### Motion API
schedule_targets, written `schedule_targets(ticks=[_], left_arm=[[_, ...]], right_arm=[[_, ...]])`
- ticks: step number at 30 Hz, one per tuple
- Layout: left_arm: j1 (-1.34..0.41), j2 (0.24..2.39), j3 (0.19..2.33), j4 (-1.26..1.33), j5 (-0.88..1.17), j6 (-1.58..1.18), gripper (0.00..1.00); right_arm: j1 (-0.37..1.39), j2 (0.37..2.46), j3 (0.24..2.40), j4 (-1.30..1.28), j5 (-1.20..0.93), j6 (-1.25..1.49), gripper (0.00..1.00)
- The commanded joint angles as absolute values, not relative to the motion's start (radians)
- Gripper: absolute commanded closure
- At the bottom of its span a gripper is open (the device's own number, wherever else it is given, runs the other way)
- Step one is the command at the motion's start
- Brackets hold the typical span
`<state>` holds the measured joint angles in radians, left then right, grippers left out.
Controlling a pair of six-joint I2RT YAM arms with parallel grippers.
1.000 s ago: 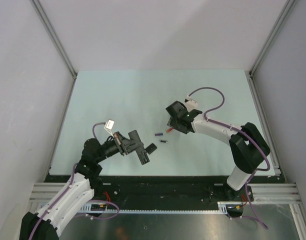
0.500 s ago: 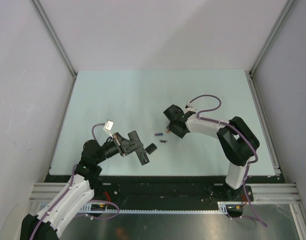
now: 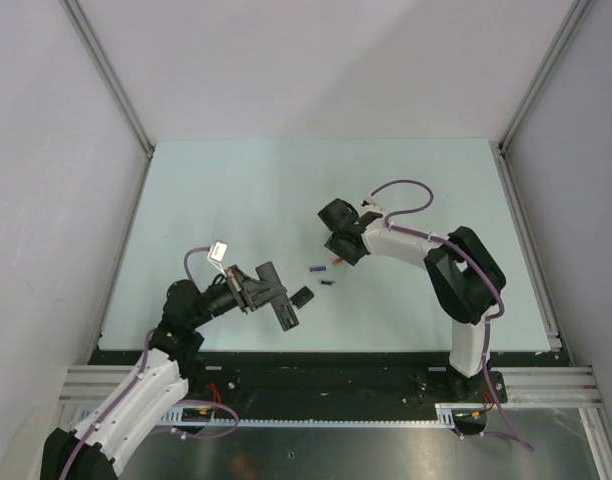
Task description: Load the batteries into the remote control
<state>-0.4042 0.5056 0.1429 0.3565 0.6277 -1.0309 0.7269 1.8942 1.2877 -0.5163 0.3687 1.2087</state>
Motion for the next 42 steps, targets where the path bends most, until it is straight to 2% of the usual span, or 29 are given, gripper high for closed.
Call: schedule_targets(ticks=[1,12,26,31,34,39,42], left_arm=[[-0.410,0.494,0.144,0.394,0.621,-1.042,1.00],[-0.410,0.489,0.147,0.394,0.630,-1.040,1.00],[-0.410,0.480,0.137,0.394,0.630,-1.045,1.00],[-0.410,0.482,0.133,0.394,0.632,-1.045,1.00],[-0.410,0.485,0.132,0.394,0.630,-1.045,1.00],[-0.410,0.480,0.130,0.393,0.623,-1.048,1.00],[-0.410,0.480,0.132,0.394,0.617,-1.049,1.00]], right_arm=[[0.723,1.940,1.373,-0.590,0.400,1.258,0.51],[0.706,1.973,1.394,-0.690,0.407,1.301,0.52],[0.699,2.023,1.393,-0.686,0.377,1.289,0.61],[0.701,2.029,1.390,-0.684,0.368,1.282,0.69],[0.704,2.031,1.382,-0.678,0.361,1.276,0.78],[0.700,2.023,1.361,-0.660,0.356,1.243,1.00],[0.696,1.997,1.353,-0.653,0.392,1.165,1.00]])
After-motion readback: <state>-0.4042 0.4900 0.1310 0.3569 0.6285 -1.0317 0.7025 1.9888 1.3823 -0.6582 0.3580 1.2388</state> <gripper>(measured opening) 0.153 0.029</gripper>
